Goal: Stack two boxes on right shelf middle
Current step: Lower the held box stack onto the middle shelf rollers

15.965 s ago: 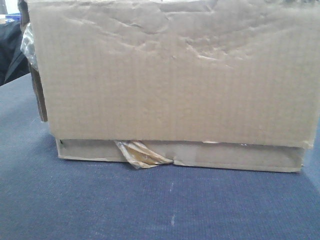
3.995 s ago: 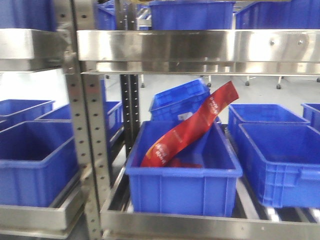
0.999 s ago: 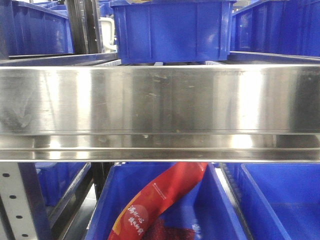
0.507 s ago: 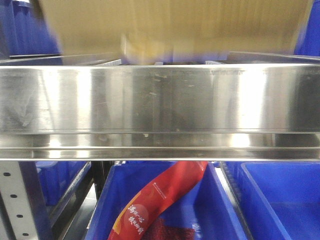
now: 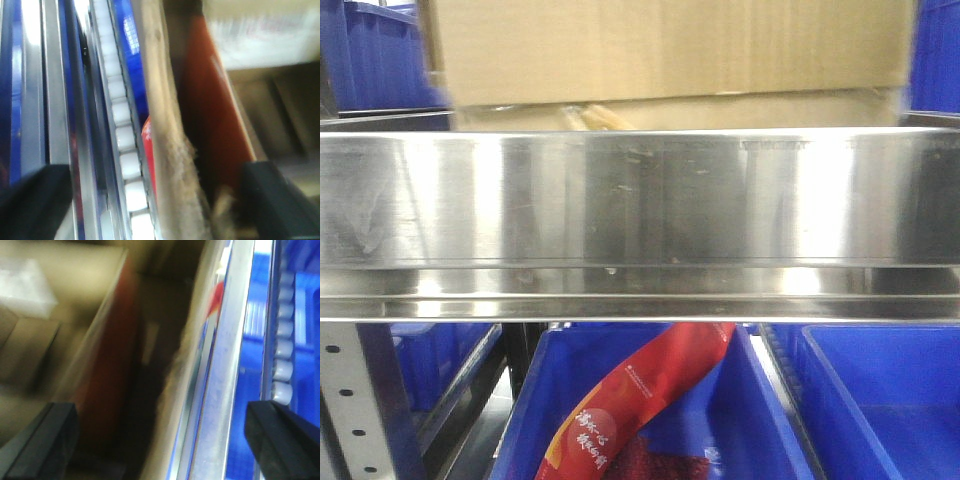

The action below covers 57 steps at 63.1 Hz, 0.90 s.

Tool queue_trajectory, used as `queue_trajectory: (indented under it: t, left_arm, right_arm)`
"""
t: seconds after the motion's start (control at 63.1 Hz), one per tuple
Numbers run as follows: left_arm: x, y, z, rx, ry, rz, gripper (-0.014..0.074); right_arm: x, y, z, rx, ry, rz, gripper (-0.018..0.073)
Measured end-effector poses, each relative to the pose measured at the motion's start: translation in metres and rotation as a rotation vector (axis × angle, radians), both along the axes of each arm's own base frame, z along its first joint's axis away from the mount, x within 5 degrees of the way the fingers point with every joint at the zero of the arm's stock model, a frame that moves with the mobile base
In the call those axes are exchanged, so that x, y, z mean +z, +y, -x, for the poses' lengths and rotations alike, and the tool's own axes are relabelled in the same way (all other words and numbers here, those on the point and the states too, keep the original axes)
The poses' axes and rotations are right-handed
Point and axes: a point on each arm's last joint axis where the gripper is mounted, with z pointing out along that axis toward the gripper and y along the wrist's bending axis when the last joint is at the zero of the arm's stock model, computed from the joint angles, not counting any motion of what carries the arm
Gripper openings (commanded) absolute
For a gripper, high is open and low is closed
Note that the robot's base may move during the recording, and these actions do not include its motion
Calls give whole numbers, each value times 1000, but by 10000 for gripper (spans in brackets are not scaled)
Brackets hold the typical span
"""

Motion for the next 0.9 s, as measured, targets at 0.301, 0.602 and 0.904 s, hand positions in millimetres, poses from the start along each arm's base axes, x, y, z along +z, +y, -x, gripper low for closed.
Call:
queue_trajectory:
  t: [0.301, 0.602, 0.904]
  left_arm:
    - [44, 14, 48, -7, -117, 46, 67]
    - [37, 38, 122, -9, -174, 54, -111]
    - [-16, 59, 187, -23, -418, 110, -111]
  right_arm:
    - [51, -15, 60, 0, -169, -42, 86]
    - [39, -30, 118, 0, -232, -49, -154]
    - [-33, -45, 165, -24, -375, -61, -154]
